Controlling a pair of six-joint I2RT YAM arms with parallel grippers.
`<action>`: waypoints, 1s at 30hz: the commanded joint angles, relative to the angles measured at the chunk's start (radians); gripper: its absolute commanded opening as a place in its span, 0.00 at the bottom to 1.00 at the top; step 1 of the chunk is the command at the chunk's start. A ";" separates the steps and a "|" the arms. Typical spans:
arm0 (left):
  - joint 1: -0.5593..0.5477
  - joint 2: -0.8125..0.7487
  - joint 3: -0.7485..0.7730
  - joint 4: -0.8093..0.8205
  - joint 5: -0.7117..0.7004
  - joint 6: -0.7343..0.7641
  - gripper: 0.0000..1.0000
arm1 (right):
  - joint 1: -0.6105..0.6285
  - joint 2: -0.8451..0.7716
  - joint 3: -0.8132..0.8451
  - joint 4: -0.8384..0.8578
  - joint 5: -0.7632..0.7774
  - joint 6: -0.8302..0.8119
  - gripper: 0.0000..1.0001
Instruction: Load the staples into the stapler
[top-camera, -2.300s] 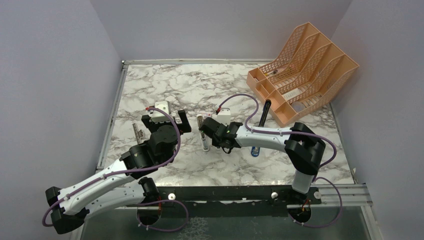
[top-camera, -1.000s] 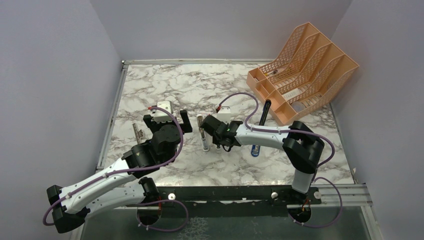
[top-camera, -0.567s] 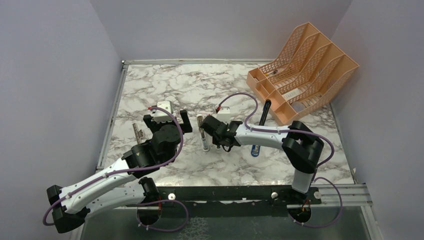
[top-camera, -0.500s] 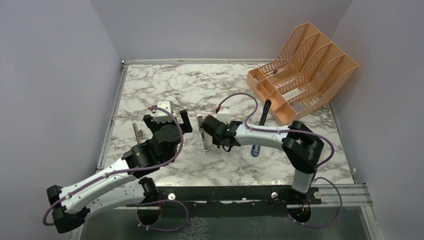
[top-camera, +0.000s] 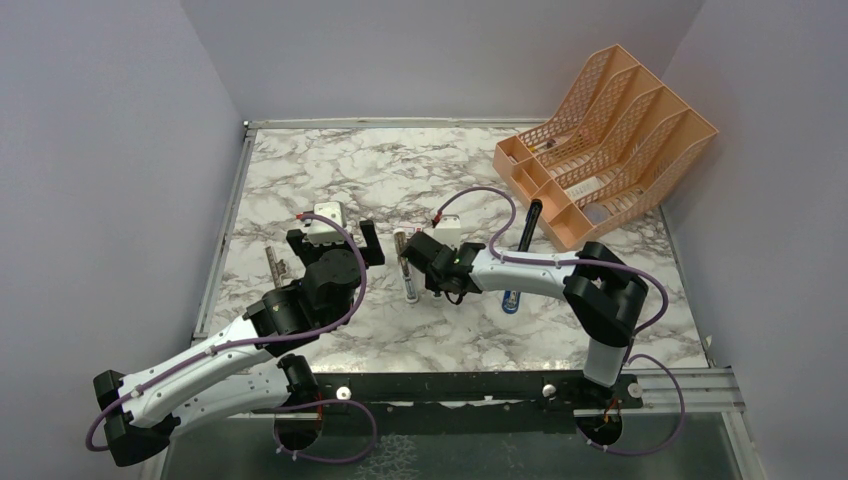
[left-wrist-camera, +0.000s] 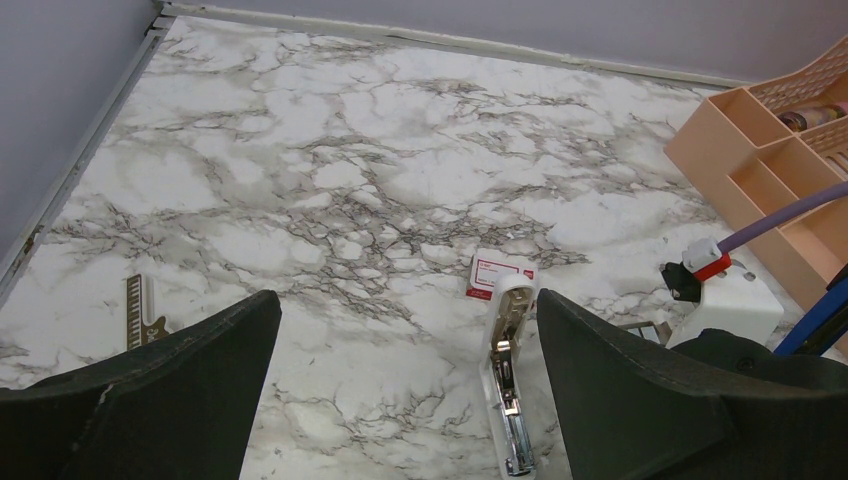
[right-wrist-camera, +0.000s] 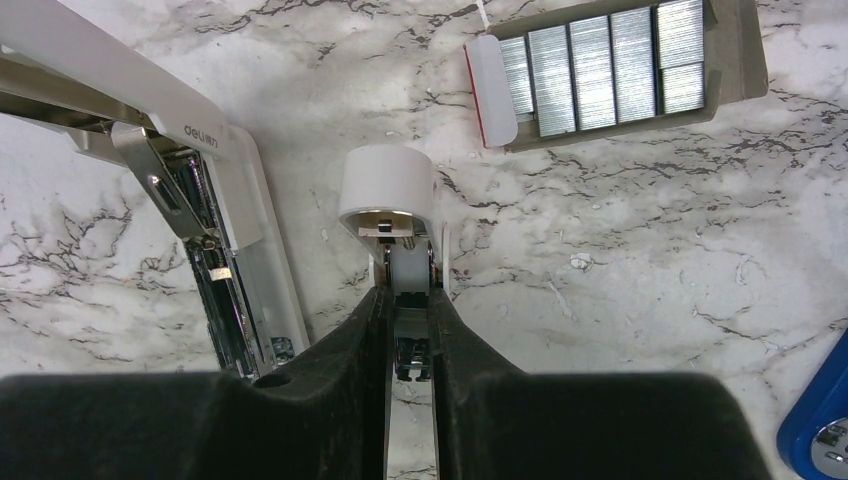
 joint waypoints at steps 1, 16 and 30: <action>0.003 -0.010 -0.004 -0.002 -0.023 -0.006 0.99 | -0.006 0.000 -0.023 0.008 -0.013 0.002 0.21; 0.003 -0.010 -0.005 -0.002 -0.022 -0.007 0.99 | -0.006 -0.046 -0.054 0.006 -0.059 -0.010 0.21; 0.003 -0.008 -0.005 -0.001 -0.023 -0.007 0.99 | -0.006 -0.043 -0.036 -0.001 -0.072 -0.030 0.26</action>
